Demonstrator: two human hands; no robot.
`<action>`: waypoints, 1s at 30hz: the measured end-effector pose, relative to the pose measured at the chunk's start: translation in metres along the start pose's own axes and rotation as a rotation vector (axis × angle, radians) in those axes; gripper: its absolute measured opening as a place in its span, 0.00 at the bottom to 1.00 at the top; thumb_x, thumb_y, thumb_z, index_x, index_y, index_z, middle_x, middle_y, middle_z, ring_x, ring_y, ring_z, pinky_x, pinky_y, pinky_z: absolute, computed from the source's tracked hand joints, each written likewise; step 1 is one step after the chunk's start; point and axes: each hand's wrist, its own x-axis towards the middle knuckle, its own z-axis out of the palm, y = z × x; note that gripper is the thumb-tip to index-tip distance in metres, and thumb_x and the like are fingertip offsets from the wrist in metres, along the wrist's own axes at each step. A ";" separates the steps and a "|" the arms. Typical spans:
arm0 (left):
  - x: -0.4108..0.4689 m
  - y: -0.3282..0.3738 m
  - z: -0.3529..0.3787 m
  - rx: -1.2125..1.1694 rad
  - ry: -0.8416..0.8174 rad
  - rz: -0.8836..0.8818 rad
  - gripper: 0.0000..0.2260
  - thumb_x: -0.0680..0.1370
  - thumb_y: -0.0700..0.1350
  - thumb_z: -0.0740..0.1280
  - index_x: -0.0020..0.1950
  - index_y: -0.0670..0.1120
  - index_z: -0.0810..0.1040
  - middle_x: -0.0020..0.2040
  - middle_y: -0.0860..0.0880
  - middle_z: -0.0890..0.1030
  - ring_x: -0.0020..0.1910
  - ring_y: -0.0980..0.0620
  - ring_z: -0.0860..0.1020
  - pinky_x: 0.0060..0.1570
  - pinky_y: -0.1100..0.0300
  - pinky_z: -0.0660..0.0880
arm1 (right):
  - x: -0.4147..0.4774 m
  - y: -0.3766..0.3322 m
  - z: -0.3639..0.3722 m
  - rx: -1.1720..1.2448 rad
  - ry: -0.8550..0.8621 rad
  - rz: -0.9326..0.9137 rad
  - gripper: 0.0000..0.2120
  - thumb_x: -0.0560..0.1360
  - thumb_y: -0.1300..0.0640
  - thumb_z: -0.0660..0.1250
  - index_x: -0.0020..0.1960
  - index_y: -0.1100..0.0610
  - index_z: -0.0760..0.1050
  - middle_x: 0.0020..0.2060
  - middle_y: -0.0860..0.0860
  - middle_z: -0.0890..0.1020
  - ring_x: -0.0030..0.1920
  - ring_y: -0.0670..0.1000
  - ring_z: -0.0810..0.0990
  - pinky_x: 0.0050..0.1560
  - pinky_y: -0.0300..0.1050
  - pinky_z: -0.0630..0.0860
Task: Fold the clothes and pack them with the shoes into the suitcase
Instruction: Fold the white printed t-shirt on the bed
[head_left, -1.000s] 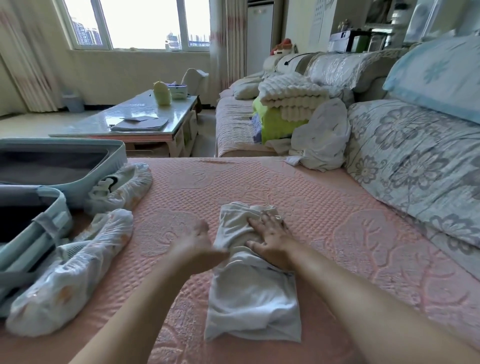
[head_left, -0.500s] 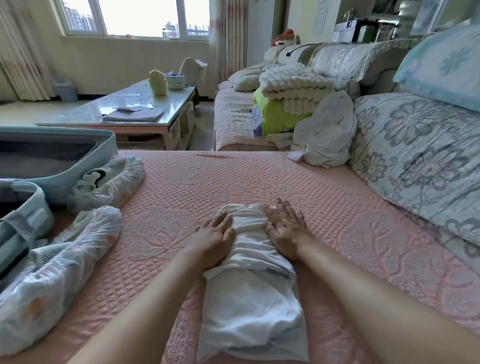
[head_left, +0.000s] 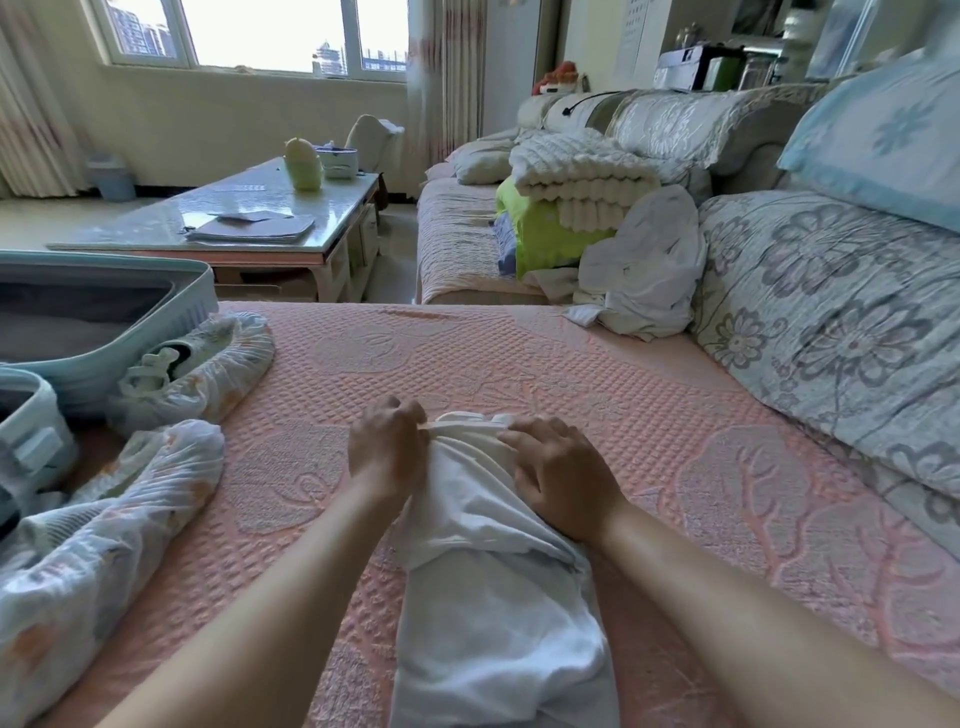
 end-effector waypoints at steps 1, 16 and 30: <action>-0.002 -0.001 0.000 0.005 0.042 0.050 0.09 0.79 0.44 0.65 0.59 0.49 0.80 0.60 0.48 0.77 0.59 0.45 0.74 0.59 0.51 0.70 | 0.001 0.000 0.001 -0.015 -0.067 0.041 0.23 0.76 0.51 0.57 0.68 0.53 0.77 0.65 0.51 0.79 0.64 0.56 0.76 0.64 0.54 0.73; -0.081 0.001 -0.025 0.129 -0.512 0.425 0.32 0.82 0.64 0.49 0.82 0.52 0.44 0.81 0.53 0.42 0.79 0.56 0.38 0.77 0.56 0.39 | -0.023 -0.050 -0.026 -0.056 -0.485 0.082 0.28 0.85 0.47 0.49 0.83 0.50 0.48 0.82 0.48 0.49 0.81 0.49 0.46 0.75 0.43 0.36; -0.153 -0.011 -0.069 0.162 -0.613 0.679 0.52 0.70 0.77 0.58 0.81 0.51 0.38 0.79 0.54 0.35 0.77 0.58 0.32 0.76 0.59 0.37 | -0.089 -0.072 -0.074 -0.031 -0.729 -0.099 0.43 0.78 0.30 0.53 0.81 0.46 0.34 0.79 0.43 0.35 0.78 0.42 0.37 0.77 0.43 0.37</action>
